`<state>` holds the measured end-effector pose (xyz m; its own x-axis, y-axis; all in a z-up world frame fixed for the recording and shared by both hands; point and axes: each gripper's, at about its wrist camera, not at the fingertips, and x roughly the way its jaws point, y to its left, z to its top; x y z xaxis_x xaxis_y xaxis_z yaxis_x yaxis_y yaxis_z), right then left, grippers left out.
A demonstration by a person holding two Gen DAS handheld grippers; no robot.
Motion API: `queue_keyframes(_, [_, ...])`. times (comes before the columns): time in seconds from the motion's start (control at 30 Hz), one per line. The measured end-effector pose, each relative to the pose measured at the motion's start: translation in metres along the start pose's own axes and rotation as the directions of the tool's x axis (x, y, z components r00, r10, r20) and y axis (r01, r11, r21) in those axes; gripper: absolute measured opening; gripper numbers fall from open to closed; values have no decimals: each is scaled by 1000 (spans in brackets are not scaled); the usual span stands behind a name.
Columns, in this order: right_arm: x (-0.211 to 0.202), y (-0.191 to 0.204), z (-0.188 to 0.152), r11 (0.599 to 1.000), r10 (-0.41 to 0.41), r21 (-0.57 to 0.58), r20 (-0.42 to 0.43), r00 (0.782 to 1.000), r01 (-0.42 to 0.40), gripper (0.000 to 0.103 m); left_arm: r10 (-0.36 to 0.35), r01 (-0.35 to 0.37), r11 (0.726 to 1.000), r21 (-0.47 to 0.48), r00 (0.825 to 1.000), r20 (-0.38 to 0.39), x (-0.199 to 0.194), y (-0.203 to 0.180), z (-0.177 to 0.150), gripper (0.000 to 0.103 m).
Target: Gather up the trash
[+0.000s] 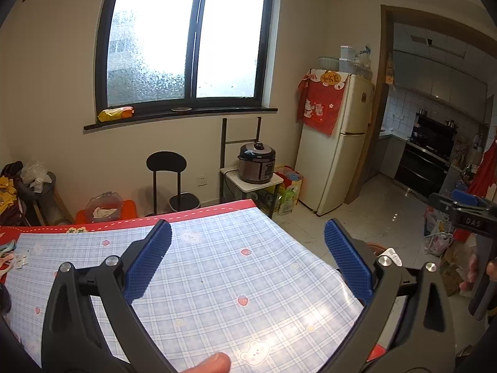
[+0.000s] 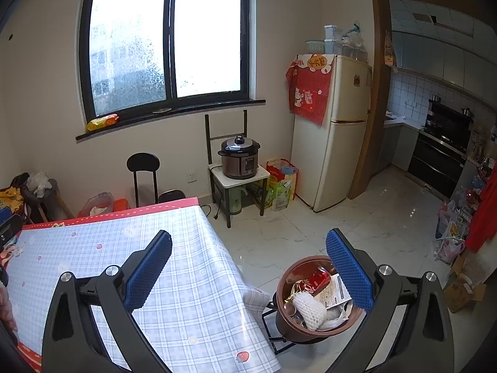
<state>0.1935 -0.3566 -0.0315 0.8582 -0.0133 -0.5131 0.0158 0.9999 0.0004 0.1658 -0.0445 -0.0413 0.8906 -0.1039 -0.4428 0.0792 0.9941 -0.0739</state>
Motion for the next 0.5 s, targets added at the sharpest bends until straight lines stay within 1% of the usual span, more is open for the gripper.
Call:
queue_keyframes(0.13, [1,-4,1,1000,-8,1,-6,1000,8,98,11,-11,1000,-6,1000,-2,1,0,1,97])
queue_keyframes(0.2, [0,-6,1,1000,-12,6,-1,1000,12,98,3,-3,1000,-8,1000,1,1,0,1,97])
queue_keyframes(0.33, [-2,-9,2,1000,-21,11,6,1000,21,98,-5,5,1000,9,1000,4,1,-3,0,97])
queue_keyframes(0.5, [-1,-9,2,1000,-19,13,6,1000,19,98,6,-6,1000,20,1000,4,3,-6,-1,97])
